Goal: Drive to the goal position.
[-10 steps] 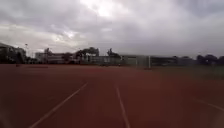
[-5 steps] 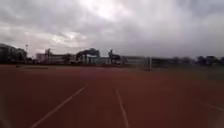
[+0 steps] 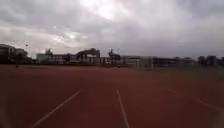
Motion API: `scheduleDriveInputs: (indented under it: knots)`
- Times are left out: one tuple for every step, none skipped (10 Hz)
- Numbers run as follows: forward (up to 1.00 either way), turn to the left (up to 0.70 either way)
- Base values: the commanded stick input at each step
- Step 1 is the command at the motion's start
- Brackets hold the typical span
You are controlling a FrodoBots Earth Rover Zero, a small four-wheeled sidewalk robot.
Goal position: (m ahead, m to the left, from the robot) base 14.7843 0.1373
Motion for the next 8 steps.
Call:
scheduleDriveInputs:
  knots:
    - [0.70,0.00]
    - [0.70,0.00]
    - [0.70,0.00]
    - [0.70,0.00]
    - [0.70,0.00]
    - [0.70,0.00]
    - [0.70,0.00]
    - [0.70,0.00]
